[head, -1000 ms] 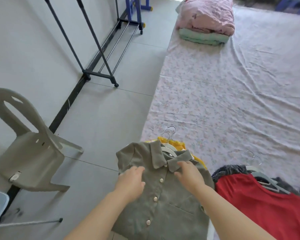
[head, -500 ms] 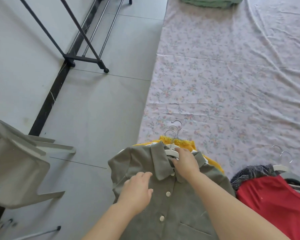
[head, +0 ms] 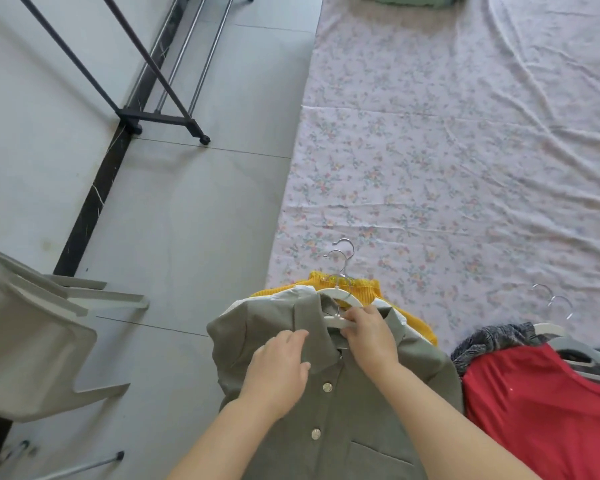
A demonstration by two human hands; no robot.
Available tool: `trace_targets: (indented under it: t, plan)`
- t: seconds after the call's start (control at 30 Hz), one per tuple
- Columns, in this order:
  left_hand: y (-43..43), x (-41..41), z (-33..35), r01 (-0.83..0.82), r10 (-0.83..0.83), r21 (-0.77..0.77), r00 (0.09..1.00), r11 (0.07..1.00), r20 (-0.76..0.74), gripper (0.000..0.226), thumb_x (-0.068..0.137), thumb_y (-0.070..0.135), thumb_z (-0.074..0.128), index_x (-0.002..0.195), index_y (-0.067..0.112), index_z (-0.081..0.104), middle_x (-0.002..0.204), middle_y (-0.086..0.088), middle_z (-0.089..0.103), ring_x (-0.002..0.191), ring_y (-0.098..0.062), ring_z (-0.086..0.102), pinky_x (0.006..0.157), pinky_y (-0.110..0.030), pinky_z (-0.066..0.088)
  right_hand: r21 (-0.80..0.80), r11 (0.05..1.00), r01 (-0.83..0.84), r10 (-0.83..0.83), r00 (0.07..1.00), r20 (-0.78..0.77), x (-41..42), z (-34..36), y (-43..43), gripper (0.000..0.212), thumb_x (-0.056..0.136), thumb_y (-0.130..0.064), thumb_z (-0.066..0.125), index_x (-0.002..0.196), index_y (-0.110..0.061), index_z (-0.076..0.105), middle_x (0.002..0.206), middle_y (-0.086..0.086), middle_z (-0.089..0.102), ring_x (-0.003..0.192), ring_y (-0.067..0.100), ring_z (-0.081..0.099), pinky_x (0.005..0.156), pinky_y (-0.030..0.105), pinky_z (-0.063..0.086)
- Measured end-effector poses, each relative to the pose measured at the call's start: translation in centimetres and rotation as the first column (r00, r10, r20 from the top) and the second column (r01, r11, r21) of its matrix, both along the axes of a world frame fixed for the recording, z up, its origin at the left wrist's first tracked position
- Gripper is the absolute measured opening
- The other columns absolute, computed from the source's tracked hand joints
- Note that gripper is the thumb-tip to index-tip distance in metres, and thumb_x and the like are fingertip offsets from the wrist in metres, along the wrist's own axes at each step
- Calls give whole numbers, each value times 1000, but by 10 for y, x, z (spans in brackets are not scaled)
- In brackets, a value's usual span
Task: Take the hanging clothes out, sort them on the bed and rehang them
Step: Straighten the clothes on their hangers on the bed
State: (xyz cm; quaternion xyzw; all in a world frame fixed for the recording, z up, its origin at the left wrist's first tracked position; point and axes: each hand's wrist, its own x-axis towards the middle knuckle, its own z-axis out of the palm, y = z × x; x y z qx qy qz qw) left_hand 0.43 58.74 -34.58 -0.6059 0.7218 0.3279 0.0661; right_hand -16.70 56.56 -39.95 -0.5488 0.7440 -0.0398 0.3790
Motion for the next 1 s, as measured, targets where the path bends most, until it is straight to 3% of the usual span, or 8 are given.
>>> trace_targets:
  t: [0.23, 0.33, 0.4, 0.5, 0.6, 0.7, 0.9, 1.0]
  plan:
    - [5, -4, 52, 72, -92, -239, 993, 968, -74, 53, 91, 37, 48, 139, 26, 29, 137, 10, 35, 125, -11, 35, 101, -22, 24, -122, 991, 47, -43, 999, 33, 1, 72, 70, 8, 87, -16, 56, 88, -21, 62, 88, -5, 61, 84, 17, 57, 67, 32, 44]
    - [21, -3, 74, 240, -254, -248, 967, 939, -26, 57, 90, 45, 48, 141, 31, 26, 135, 14, 38, 126, -8, 33, 108, -26, 18, -179, 971, 159, -148, 986, 74, 5, 111, 101, 11, 85, -15, 60, 93, -21, 65, 91, -7, 63, 87, 12, 58, 70, 25, 42]
    - [37, -3, 91, 322, -333, -285, 943, 903, 10, 57, 86, 47, 54, 137, 31, 36, 125, 16, 48, 119, -7, 42, 107, -29, 25, -212, 947, 243, -225, 969, 107, 5, 136, 123, 16, 82, -13, 62, 96, -20, 67, 95, -7, 65, 90, 10, 59, 75, 23, 43]
    - [63, -5, 114, 338, -421, -444, 901, 830, -102, 52, 59, 35, 84, 107, 27, 65, 87, 16, 65, 81, -8, 64, 78, -31, 51, -280, 898, 340, -316, 940, 127, 1, 170, 158, 17, 78, -11, 66, 92, -20, 69, 88, -12, 66, 86, 6, 58, 70, 9, 37]
    - [86, -14, 127, 332, -488, -537, 855, 775, -176, 48, 48, 25, 91, 92, 25, 70, 72, 15, 66, 65, -10, 64, 63, -25, 52, -352, 845, 404, -378, 915, 143, -3, 199, 193, 18, 74, -6, 68, 86, -20, 70, 79, -17, 65, 80, 7, 58, 71, 11, 39]
    - [109, -34, 139, 331, -525, -572, 825, 750, -211, 44, 49, 21, 91, 88, 22, 70, 72, 12, 68, 61, -13, 65, 53, -27, 51, -384, 800, 460, -434, 887, 158, -14, 218, 229, 19, 72, -6, 67, 82, -22, 68, 76, -17, 64, 78, 10, 58, 74, 25, 43]
    - [169, -79, 161, 297, -549, -604, 784, 740, -288, 38, 54, 20, 89, 87, 24, 71, 71, 11, 68, 58, -13, 63, 49, -18, 48, -477, 691, 542, -518, 833, 195, -49, 234, 297, 25, 73, -2, 69, 81, -26, 67, 73, -21, 62, 76, 0, 57, 70, 9, 39]
    - [204, -106, 169, 282, -538, -594, 784, 754, -310, 35, 58, 20, 86, 88, 26, 70, 70, 12, 68, 58, -11, 63, 48, -24, 49, -519, 672, 528, -524, 835, 170, -75, 236, 335, 21, 76, -8, 71, 90, -23, 69, 82, -16, 64, 81, 4, 59, 79, 23, 45]
